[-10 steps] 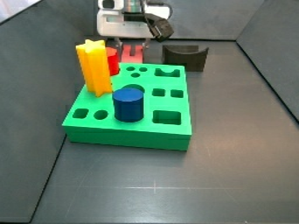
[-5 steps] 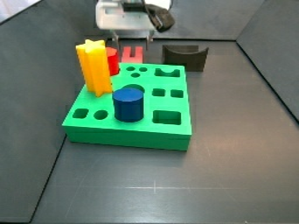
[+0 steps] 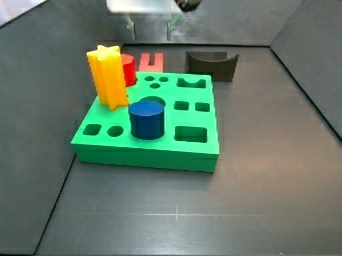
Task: Pick up the double-square object. Move up. Rotate the double-square object. Place the double-square object on the fixture. Regrasp the double-square object. Move to above the board. Insert the double-square object.
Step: Rotate the double-square object.
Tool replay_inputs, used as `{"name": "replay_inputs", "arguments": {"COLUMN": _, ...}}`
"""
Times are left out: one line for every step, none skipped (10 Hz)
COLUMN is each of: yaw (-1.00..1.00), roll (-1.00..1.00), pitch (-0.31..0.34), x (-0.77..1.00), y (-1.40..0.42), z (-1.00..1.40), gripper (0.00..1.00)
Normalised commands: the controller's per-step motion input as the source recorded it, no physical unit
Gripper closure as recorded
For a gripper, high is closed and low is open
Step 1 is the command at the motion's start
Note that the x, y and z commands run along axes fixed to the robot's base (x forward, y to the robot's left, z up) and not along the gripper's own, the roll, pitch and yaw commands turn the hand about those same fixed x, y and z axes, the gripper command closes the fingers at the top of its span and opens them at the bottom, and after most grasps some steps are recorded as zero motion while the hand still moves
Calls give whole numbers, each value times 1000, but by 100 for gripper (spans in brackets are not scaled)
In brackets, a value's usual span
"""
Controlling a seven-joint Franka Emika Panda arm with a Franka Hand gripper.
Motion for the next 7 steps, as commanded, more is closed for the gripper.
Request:
{"name": "replay_inputs", "arguments": {"yaw": 11, "roll": 116, "pitch": 80, "x": -30, "y": -5, "z": 641, "gripper": 0}}
{"name": "replay_inputs", "arguments": {"yaw": 1000, "roll": 0, "pitch": 0, "x": 0, "y": 0, "z": 0, "gripper": 0}}
{"name": "replay_inputs", "arguments": {"yaw": 1000, "roll": 1, "pitch": 0, "x": -1, "y": -1, "z": -144, "gripper": 0}}
{"name": "replay_inputs", "arguments": {"yaw": 1000, "roll": 2, "pitch": 1, "x": 11, "y": 5, "z": -244, "gripper": 0}}
{"name": "replay_inputs", "arguments": {"yaw": 1000, "roll": 2, "pitch": -1, "x": 42, "y": 8, "z": -194, "gripper": 0}}
{"name": "replay_inputs", "arguments": {"yaw": 1000, "roll": 1, "pitch": -1, "x": 39, "y": 3, "z": -118, "gripper": 0}}
{"name": "replay_inputs", "arguments": {"yaw": 1000, "roll": 1, "pitch": -2, "x": 31, "y": 2, "z": -61, "gripper": 0}}
